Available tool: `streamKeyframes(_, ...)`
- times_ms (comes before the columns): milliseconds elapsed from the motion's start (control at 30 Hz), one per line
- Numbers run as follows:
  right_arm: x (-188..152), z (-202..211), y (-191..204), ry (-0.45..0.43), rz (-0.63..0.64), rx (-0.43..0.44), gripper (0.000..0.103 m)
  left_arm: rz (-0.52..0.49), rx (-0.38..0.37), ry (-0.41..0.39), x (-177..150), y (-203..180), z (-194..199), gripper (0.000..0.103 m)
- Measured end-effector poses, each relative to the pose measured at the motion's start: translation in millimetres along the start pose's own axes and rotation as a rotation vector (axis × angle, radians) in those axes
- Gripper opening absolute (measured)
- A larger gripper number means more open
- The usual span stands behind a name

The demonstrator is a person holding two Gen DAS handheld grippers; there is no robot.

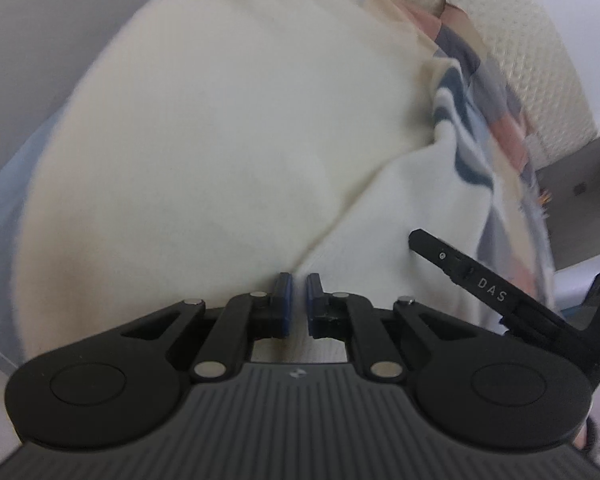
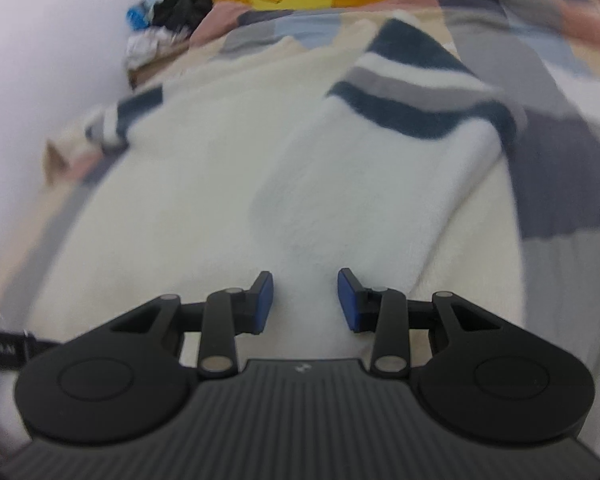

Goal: Fold large clothes
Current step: 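Pull the folded edge with both grippers to straighten the fold, then reach the right gripper to the blanket corner by the wall and close on it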

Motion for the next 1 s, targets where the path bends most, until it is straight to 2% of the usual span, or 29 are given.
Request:
streamKeyframes(100,-4,-1,5,-0.002,0.049,-0.028,0.039,-0.054,0.027,-0.019,-1,-11,2,0.010)
streamKeyframes(200,-5,2,0,-0.010,0.014,-0.013,0.039,-0.075,0.026,-0.027,-1,-13,8,0.012)
streamKeyframes(233,-4,4,-3,-0.014,-0.010,-0.002,0.039,-0.075,0.034,-0.035,0,-13,10,0.018)
streamKeyframes(333,-1,9,-4,-0.034,-0.052,0.027,0.039,-0.098,0.016,-0.071,2,-16,18,0.052)
streamKeyframes(367,-1,11,-4,-0.042,-0.057,0.035,0.039,-0.115,0.016,-0.088,2,-18,22,0.055)
streamKeyframes(500,2,23,2,-0.092,-0.077,0.053,0.040,-0.238,0.099,-0.200,3,-26,45,0.056)
streamKeyframes(600,7,36,8,-0.145,-0.090,0.098,0.040,-0.281,0.109,-0.250,5,-29,62,0.056)
streamKeyframes(733,11,52,19,-0.213,-0.075,0.131,0.040,-0.303,0.114,-0.309,13,-31,79,0.056)
streamKeyframes(833,16,57,30,-0.243,-0.040,0.136,0.041,-0.324,0.152,-0.361,20,-30,93,0.059)
streamKeyframes(867,19,56,34,-0.243,-0.022,0.140,0.041,-0.307,0.176,-0.382,24,-29,98,0.064)
streamKeyframes(1000,40,43,57,-0.210,0.059,0.170,0.041,-0.278,0.196,-0.461,41,-13,130,0.067)
Point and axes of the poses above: each gripper's, at about its wrist camera, not at the fingertips, and z roughly against the way its jaws point, y to its left, x to its top, the point moved 5 cm from there along -z, roughly the way its jaws point, and after that the axes turned 3 degrees about z, right-handed, at the moved point
